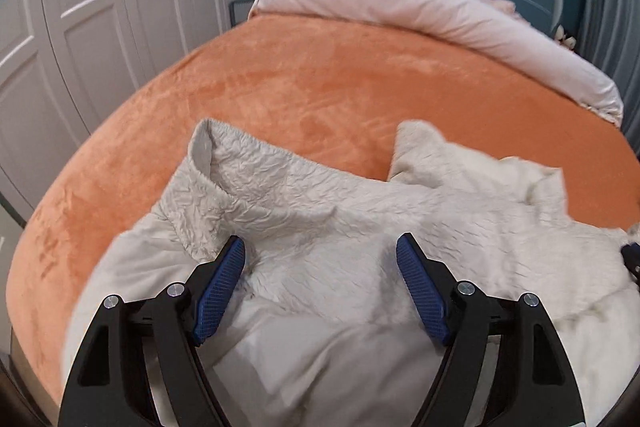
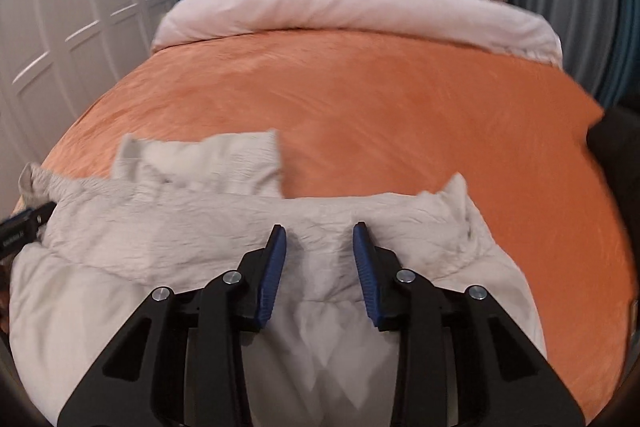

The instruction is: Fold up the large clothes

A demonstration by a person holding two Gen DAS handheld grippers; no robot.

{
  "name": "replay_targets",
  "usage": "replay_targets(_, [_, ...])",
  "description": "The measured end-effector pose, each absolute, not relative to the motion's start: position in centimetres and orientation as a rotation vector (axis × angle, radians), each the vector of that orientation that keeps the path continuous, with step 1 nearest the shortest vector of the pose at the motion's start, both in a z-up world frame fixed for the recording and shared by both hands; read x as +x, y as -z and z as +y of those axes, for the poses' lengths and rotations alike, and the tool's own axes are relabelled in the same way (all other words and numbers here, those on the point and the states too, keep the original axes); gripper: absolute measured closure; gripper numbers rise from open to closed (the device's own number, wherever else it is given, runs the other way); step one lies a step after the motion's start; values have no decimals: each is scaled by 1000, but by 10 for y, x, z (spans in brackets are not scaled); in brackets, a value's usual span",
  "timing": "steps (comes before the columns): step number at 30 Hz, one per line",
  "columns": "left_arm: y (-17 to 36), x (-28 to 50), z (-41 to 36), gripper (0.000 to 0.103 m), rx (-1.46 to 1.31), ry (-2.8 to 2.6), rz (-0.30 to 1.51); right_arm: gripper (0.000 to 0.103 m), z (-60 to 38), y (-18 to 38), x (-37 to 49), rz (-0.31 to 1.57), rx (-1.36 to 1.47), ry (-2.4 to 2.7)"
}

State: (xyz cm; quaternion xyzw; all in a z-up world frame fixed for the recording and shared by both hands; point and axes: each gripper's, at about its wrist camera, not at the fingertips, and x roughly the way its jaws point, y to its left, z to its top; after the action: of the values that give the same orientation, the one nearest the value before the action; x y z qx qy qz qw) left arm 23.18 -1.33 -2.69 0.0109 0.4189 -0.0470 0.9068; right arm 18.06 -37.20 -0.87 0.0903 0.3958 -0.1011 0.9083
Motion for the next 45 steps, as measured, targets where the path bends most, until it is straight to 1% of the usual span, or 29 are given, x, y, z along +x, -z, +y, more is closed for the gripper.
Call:
replay_targets(6, [53, 252, -25, 22, 33, 84, 886, 70, -384, 36, 199, 841, 235, 212])
replay_targets(12, [67, 259, -28, 19, 20, 75, 884, 70, -392, 52, 201, 842, 317, 192])
replay_targets(26, [82, 265, -33, 17, 32, 57, 891, 70, -394, 60, 203, 852, 334, 188])
replay_targets(31, [76, 266, -32, 17, 34, 58, 905, 69, -390, 52, 209, 895, 302, 201])
replay_targets(33, [65, 263, -30, 17, 41, 66, 925, 68, -383, 33, 208, 934, 267, 254])
replay_targets(34, [57, 260, -26, 17, 40, 73, 930, 66, -380, 21, 204, 916, 284, 249])
replay_targets(36, [36, 243, -13, 17, -29, 102, 911, 66, -365, -14, 187, 822, 370, 127])
replay_targets(39, [13, 218, 6, 17, -168, 135, 891, 66, -321, -39, 181, 800, 304, 19])
replay_targets(42, [5, 204, 6, 17, -231, 171, 902, 68, -278, -29, 192, 860, 237, -62])
replay_targets(43, [6, 201, 1, 17, -213, 183, 906, 68, -265, -21, 196, 888, 213, -72])
replay_targets(45, [15, 195, -16, 17, -85, 177, 905, 68, -245, 4, 204, 966, 153, -72])
